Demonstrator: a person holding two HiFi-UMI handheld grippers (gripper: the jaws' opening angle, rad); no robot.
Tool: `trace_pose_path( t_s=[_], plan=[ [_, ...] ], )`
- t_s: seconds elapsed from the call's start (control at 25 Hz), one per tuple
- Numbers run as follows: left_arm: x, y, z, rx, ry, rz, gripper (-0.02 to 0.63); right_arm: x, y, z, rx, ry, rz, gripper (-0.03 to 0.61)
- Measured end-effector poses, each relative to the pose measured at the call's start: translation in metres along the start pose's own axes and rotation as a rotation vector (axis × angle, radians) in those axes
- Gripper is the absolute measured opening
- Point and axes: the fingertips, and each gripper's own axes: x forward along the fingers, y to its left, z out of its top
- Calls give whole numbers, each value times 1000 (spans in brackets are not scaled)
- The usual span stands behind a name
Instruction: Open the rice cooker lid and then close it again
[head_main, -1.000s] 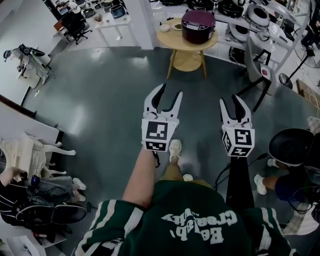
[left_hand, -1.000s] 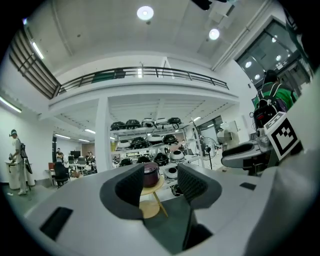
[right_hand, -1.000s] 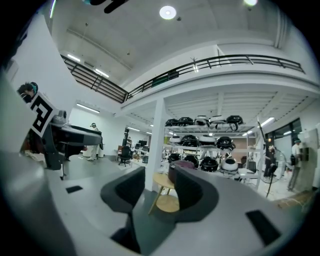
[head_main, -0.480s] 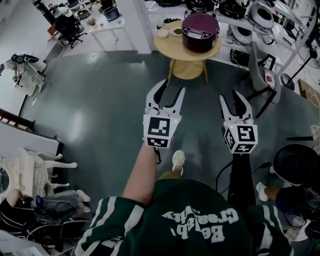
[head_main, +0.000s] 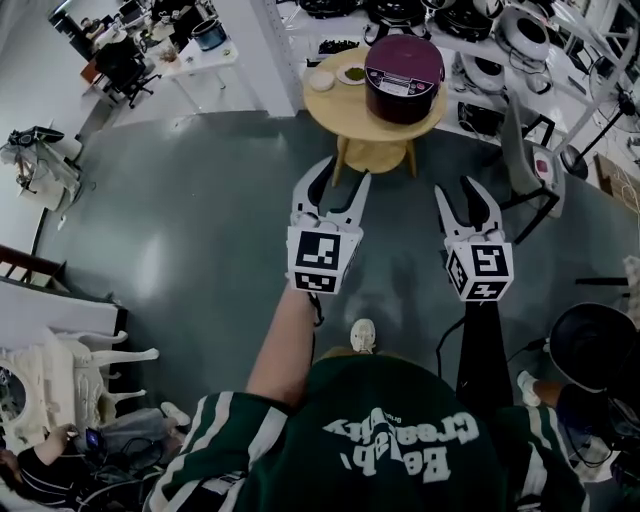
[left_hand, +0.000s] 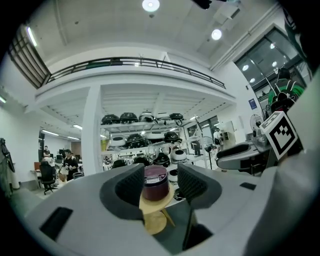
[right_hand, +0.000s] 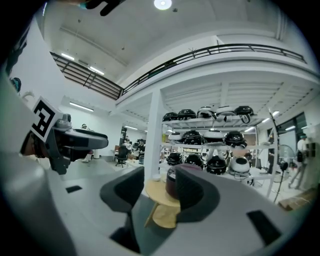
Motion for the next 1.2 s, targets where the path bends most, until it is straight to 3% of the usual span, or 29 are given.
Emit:
trace_pose_path(
  t_s=[0.36, 0.68, 1.2],
  plan=[
    [63, 19, 3, 17, -19, -75, 196, 58, -20, 9, 13, -13, -37, 207],
    [114, 20, -18, -7, 6, -114, 196, 98, -45, -1, 7, 4, -44, 209],
    [287, 71, -47, -8, 62, -58, 199, 267, -132, -18, 17, 25, 75, 245]
  ],
)
